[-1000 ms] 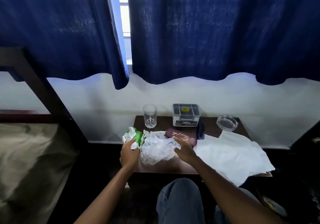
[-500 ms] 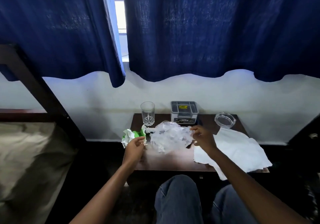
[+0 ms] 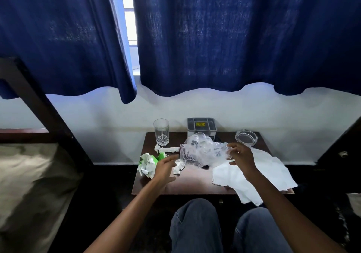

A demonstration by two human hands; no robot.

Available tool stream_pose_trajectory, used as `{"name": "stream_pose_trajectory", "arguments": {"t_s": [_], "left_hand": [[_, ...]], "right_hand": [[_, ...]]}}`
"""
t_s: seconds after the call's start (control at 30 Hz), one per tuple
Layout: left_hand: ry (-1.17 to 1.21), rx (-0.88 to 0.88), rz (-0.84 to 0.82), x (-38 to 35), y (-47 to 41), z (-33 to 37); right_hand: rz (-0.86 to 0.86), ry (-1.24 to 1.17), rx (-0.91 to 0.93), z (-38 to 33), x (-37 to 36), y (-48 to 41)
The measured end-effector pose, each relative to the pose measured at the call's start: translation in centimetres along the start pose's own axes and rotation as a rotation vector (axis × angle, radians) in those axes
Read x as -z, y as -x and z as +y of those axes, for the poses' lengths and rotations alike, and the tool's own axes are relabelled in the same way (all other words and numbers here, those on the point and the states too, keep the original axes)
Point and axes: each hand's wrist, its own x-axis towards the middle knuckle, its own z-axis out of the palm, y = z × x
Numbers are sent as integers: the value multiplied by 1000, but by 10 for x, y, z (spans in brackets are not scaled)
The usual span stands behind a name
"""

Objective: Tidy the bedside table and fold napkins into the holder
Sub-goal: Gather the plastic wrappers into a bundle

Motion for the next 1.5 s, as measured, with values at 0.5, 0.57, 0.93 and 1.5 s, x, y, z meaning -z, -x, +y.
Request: {"name": "stream_pose_trajectory", "arguments": {"t_s": [0.5,0.57,0.93,1.5], "left_hand": [[-180,-218,-298,-75,26,15],[-181,-240,-306,-83,23,12],[-120,-286,-231,-118,20,15],[-164,105,-392,-268,20,7]], "right_hand": [[-269,-184,3,-37,-3,32],[-330,-190,5,-41,-6,37],[-137,-34,271,-37,13,49],[102,121,218,49,134,19]]}}
